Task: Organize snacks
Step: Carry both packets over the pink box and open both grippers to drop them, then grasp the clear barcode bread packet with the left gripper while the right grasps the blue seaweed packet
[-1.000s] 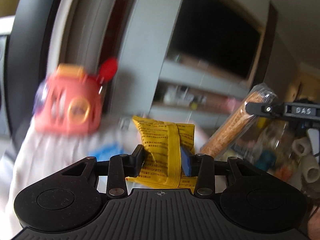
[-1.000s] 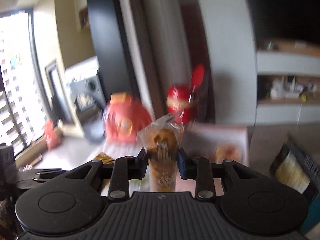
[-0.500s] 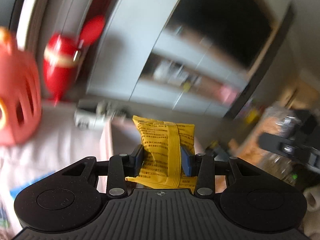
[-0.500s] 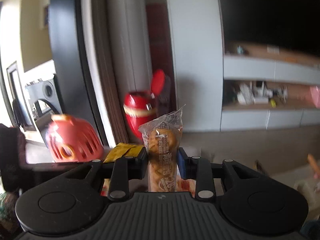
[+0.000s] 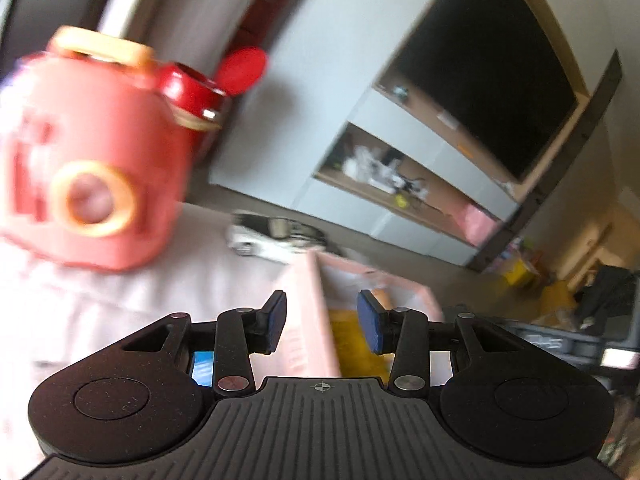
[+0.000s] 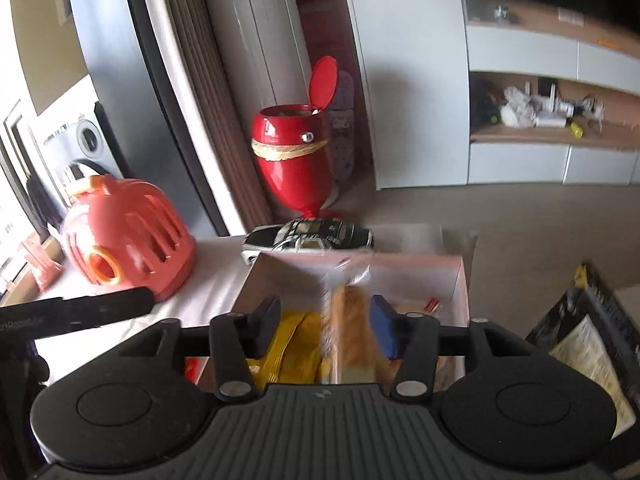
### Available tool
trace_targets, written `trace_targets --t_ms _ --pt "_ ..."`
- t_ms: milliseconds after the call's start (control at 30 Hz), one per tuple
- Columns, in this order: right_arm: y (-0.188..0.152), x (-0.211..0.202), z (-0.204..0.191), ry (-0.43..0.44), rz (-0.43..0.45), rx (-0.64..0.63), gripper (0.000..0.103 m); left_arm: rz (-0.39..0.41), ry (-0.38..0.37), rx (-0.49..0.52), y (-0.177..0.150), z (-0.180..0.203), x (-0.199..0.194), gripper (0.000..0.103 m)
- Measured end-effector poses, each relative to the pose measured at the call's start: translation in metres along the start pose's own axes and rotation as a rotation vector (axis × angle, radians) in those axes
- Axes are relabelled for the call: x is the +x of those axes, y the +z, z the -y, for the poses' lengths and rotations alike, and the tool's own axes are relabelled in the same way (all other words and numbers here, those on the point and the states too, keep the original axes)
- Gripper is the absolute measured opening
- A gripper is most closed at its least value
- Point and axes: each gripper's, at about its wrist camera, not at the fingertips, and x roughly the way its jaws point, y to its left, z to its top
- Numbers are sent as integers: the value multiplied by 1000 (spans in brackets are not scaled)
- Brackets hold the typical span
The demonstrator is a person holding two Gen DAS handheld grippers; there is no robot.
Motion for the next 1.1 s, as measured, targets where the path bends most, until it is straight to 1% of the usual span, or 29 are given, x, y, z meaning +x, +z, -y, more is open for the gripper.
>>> trace_targets --t_ms 67,100,133,233,300,400,500,567,633,667,733,800,867,1000,1100 --pt "-12 -12 5 -16 11 4 64 28 70 -14 -10 -13 -19 44" --pt "-17 -24 6 -35 16 2 65 34 98 -26 -15 -19 -27 44" --pt "-24 -31 9 -47 21 -1 65 36 132 -47 -22 -29 -35 44" --pt "-49 -54 7 -62 29 -18 71 23 214 -96 -40 -53 -52 44" --pt "-67 -64 1 -58 27 -45 76 9 256 -91 -49 -67 -58 44" --pt "-99 -73 -15 -61 24 -113 82 0 325 -73 -63 -78 -66 44" --pt "-129 -74 -35 -100 9 -222 82 6 412 -51 -67 -88 -68 44" --pt "-150 -76 -46 -119 7 -276 82 0 402 -81 -67 -98 -68 44" --pt "-165 -78 -52 -127 -3 -294 82 -7 371 -107 -66 -104 -60 44" --pt "-170 -79 -52 -127 -6 -292 82 -18 367 -103 -66 -104 -56 44" --pt "-175 -84 -50 -128 -5 -272 82 -61 373 -61 -69 -98 -45 44" --pt "-181 -90 -46 -119 -1 -248 82 -73 395 33 -77 -86 -41 44" --pt "-186 -94 -42 -111 -9 -233 83 -92 395 101 -85 -75 -39 44" --pt "-197 -96 -40 -124 -33 -243 83 -116 369 177 -106 -58 -51 44" --pt "-202 -96 -40 -124 -45 -244 83 -142 317 201 -124 -44 -66 44"
